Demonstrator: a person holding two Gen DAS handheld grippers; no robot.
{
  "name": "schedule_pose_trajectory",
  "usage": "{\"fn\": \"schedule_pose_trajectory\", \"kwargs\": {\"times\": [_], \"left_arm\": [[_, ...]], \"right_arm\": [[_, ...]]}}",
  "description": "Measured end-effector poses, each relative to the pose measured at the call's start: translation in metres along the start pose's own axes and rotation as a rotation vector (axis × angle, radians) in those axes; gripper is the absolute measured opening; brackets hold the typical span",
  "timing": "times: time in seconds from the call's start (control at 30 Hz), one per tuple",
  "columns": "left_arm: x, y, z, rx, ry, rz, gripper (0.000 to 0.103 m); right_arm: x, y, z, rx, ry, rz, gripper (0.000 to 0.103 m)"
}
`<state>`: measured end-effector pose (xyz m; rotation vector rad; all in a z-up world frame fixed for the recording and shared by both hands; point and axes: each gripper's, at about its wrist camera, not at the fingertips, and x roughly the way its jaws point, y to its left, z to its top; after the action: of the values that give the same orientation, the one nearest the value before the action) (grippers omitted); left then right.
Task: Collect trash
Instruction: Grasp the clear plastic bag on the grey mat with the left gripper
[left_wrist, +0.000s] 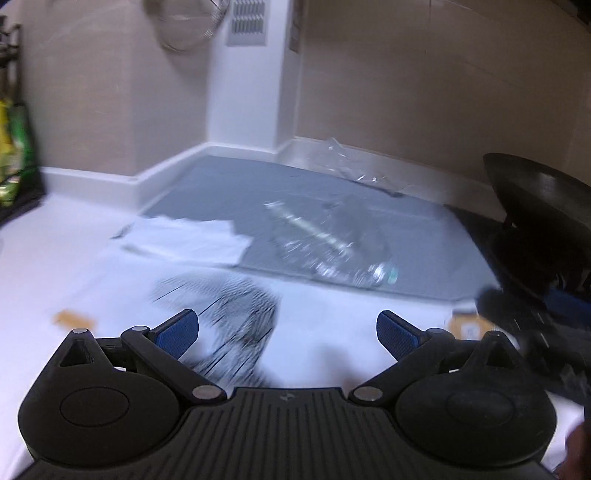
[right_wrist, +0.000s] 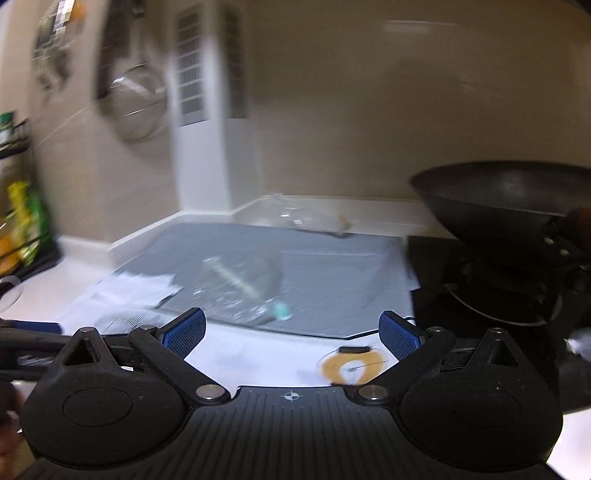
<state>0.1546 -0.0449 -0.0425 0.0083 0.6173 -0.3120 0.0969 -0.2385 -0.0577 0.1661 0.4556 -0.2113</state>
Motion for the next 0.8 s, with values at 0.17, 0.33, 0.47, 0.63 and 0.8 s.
{"fn": "schedule_pose_trajectory", "kwargs": {"times": [0.17,0.33,0.47,0.63,0.8], "left_arm": [[0.079,-0.012,0.038,-0.108,0.129,-0.084,0.103],[0.142,-0.028,0.058,-0.098,0.244,-0.103,0.103],[0.158,-0.027,0.066,-0.068,0.245,-0.021,0.045],[0.137,0.011,0.085,-0.164,0.217,-0.078,0.001],[0.092,0.044,0.1,-0.199,0.089,-0.063,0.001]], "right_arm": [[0.016,-0.017,-0.002,0.019,0.037,-0.072,0.1],[0.029,-0.027,-0.005,0.021,0.075,-0.099,0.1],[0.042,-0.03,-0.003,0.024,0.076,-0.116,0.1],[0.066,-0.026,0.011,0.07,0.036,-0.113,0.1],[0.122,-0.012,0.053,0.136,-0.057,-0.104,0.103]]}}
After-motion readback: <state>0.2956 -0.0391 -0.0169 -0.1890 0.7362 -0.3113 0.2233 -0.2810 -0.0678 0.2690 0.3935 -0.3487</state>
